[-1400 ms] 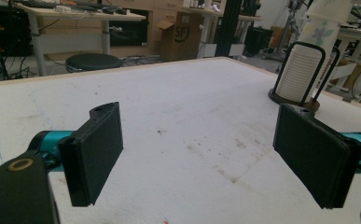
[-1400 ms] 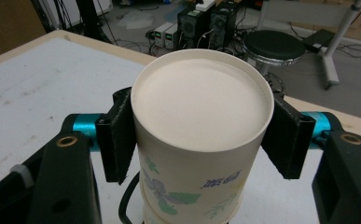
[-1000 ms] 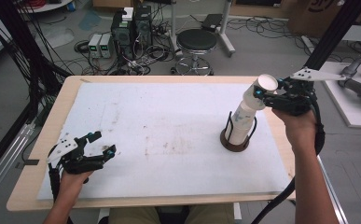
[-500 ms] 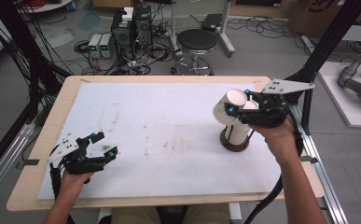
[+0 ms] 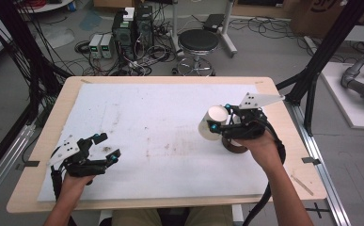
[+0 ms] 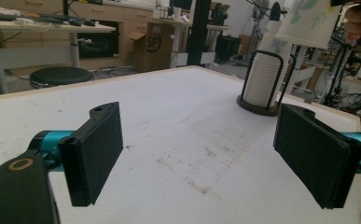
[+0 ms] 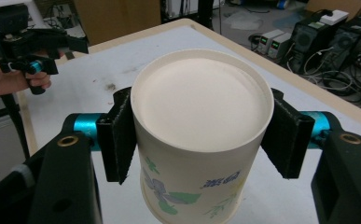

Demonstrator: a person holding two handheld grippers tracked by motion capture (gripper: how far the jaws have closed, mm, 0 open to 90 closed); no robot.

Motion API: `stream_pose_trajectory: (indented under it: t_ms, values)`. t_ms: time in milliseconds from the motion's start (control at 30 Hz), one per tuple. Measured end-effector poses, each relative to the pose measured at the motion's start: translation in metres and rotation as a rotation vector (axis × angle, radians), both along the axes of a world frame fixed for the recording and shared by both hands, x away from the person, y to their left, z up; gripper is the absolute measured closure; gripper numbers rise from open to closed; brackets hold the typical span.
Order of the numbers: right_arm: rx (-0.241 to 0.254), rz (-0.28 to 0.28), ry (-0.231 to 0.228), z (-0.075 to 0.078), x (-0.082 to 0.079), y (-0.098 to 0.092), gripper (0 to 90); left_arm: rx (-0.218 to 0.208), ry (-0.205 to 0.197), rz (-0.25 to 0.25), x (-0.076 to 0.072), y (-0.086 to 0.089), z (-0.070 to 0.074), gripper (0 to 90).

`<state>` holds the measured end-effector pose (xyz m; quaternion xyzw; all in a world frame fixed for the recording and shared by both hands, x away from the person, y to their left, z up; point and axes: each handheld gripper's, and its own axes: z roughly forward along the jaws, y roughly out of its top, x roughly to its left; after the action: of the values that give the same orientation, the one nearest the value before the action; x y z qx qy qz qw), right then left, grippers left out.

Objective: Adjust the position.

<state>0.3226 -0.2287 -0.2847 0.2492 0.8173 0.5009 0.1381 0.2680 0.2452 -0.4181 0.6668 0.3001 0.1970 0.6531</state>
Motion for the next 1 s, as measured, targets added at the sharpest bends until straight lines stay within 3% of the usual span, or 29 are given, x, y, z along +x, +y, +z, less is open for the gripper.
stream_pose_trajectory:
  t_ms: [33,200,433,567,1000]
  values:
    - [0.002,0.007,-0.001,-0.002,0.0,0.002,35.2,0.008,-0.004,-0.029,0.001,-0.003,-0.001,15.8]
    - [0.011,0.031,0.01,-0.014,-0.003,0.011,35.1,0.036,0.008,-0.062,0.003,-0.013,0.001,16.0]
    - [0.019,0.082,0.018,-0.034,-0.012,0.026,35.1,0.013,0.015,-0.104,0.002,-0.02,0.006,15.4]
    - [0.013,0.102,0.034,-0.042,-0.011,0.034,35.1,0.035,0.006,-0.138,0.001,-0.03,0.008,15.4]
    - [0.014,0.165,0.037,-0.048,-0.012,0.05,35.1,0.084,-0.003,-0.23,0.003,-0.065,0.013,15.9]
